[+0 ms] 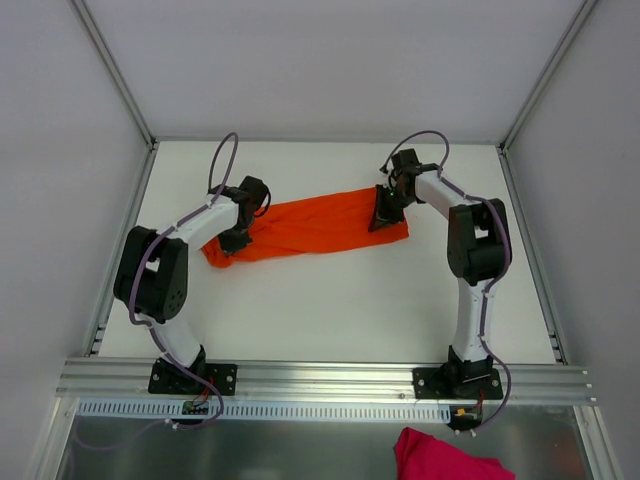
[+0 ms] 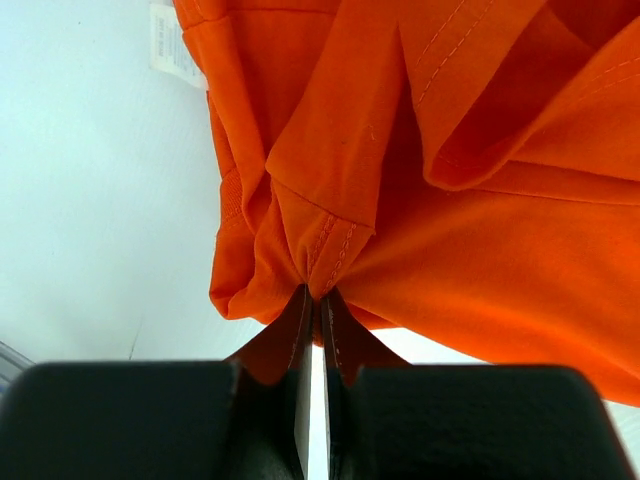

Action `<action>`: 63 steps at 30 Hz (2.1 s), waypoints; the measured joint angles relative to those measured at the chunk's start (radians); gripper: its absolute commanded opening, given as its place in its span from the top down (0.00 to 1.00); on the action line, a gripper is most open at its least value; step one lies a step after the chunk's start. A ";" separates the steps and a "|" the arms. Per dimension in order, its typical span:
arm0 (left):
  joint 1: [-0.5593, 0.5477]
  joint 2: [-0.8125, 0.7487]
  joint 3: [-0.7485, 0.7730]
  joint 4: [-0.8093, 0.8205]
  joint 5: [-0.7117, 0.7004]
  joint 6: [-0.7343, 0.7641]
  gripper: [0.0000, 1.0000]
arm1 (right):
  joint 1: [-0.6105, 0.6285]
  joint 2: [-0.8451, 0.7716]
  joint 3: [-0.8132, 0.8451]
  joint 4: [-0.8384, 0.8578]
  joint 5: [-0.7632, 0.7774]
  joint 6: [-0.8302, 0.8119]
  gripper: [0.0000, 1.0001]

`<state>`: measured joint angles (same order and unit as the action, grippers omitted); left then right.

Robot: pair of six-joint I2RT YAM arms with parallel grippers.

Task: Fold and stack the t-shirts
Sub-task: Fold the other side of the tshirt into a rectangle

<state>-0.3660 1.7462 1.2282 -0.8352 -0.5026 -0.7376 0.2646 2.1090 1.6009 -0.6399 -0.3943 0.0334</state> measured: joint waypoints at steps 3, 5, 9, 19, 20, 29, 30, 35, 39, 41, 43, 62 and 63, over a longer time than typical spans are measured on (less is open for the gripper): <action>0.000 -0.015 0.000 -0.016 0.000 -0.008 1.00 | 0.009 0.034 0.054 0.008 0.004 0.003 0.99; 0.000 -0.023 0.000 -0.021 0.000 -0.011 1.00 | 0.012 0.034 0.073 0.000 0.020 0.000 0.99; 0.000 -0.030 0.000 -0.036 0.000 -0.011 1.00 | 0.012 0.034 0.096 -0.017 0.087 -0.022 0.99; 0.000 -0.032 0.004 -0.079 0.001 -0.011 1.00 | 0.010 0.034 0.153 -0.143 0.285 -0.103 0.99; 0.000 -0.032 0.006 -0.084 0.001 -0.011 1.00 | 0.010 0.034 0.166 -0.153 0.294 -0.106 0.99; 0.000 -0.032 0.015 -0.117 0.026 -0.010 1.00 | 0.012 0.053 0.197 -0.192 0.274 -0.111 0.99; 0.000 -0.032 0.015 -0.117 0.030 -0.010 1.00 | 0.012 0.060 0.193 -0.192 0.253 -0.112 0.99; 0.000 -0.032 0.015 -0.116 0.050 -0.010 1.00 | 0.017 0.085 0.167 -0.164 0.110 -0.097 0.99; 0.000 -0.032 0.019 -0.117 0.061 -0.009 1.00 | 0.023 0.111 0.166 -0.133 0.017 -0.073 0.99; 0.000 -0.032 0.026 -0.117 0.072 -0.008 1.00 | 0.027 0.130 0.166 -0.118 -0.008 -0.063 0.99; 0.000 -0.032 0.033 -0.117 0.080 -0.008 1.00 | 0.034 0.149 0.166 -0.116 -0.009 -0.059 0.99; 0.000 -0.088 0.000 -0.180 0.105 -0.005 1.00 | 0.055 0.105 0.122 -0.128 0.115 -0.065 0.99; 0.000 -0.099 -0.009 -0.191 0.104 -0.006 1.00 | 0.055 0.104 0.122 -0.133 0.125 -0.068 0.99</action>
<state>-0.3656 1.6474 1.2194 -1.0260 -0.3985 -0.7433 0.3199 2.2127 1.7229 -0.7727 -0.2691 -0.0345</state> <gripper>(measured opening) 0.021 0.015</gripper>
